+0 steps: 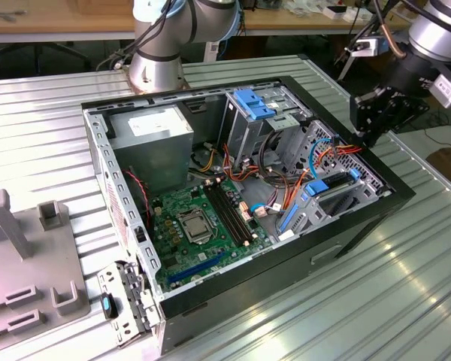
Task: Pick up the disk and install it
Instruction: 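Insert the first disk wire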
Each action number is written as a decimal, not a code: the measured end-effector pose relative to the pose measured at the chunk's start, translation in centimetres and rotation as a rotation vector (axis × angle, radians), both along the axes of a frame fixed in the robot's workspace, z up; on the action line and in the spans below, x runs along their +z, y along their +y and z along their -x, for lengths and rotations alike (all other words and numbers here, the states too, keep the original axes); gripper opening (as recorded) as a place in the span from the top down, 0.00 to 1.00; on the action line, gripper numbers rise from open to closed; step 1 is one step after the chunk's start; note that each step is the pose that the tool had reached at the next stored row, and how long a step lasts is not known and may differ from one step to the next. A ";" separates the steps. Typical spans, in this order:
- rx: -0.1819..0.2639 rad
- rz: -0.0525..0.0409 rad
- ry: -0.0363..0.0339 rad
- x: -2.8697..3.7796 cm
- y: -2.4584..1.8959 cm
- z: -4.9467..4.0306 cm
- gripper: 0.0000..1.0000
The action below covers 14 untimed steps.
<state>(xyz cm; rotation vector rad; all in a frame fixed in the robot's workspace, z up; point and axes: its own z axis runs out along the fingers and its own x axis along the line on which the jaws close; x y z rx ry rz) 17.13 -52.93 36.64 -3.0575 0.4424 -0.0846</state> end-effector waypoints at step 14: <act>0.003 0.0001 -0.0088 -0.14 -0.02 0.02 0.83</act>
